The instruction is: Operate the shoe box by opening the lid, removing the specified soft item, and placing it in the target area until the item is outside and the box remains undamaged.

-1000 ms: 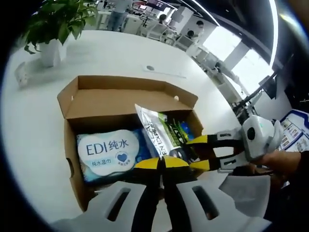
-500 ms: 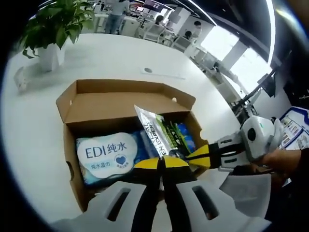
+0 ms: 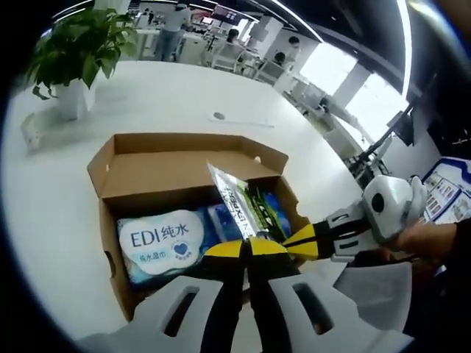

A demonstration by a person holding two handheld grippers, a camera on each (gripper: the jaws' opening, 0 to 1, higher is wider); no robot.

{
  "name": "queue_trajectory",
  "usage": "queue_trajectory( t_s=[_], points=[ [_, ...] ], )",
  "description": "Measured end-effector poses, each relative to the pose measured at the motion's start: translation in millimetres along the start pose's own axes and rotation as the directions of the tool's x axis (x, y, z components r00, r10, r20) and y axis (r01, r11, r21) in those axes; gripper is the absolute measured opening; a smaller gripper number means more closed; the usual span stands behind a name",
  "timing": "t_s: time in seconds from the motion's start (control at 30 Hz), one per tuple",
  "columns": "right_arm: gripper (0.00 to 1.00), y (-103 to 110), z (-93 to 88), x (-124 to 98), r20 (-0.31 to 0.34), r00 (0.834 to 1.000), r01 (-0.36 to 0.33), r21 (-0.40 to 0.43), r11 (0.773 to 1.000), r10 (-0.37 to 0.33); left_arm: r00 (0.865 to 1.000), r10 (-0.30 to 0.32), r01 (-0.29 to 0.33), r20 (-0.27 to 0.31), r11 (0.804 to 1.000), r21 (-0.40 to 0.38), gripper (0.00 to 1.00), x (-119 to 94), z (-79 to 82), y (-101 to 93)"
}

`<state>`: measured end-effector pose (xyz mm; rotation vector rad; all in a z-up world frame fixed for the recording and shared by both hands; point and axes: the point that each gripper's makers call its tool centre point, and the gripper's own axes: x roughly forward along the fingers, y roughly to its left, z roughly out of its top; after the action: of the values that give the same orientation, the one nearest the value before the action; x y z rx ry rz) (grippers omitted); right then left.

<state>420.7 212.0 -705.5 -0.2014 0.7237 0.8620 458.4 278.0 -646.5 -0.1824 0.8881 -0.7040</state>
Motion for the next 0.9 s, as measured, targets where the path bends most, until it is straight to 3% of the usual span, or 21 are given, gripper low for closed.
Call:
queue_trajectory(
  t_s=[0.5,0.9],
  points=[
    [0.0,3,15.4,-11,0.022,1.0,0.0,-0.02,1.0,0.001,1.0,0.003,-0.004,0.028,1.0,0.025,0.0,-11,9.5,-0.5],
    [0.0,-5,26.7,-28,0.044,0.999,0.027,-0.072,0.997,-0.024,0.998,-0.014,0.012,0.058,0.999,0.044,0.0,-15,23.1,-13.0]
  ],
)
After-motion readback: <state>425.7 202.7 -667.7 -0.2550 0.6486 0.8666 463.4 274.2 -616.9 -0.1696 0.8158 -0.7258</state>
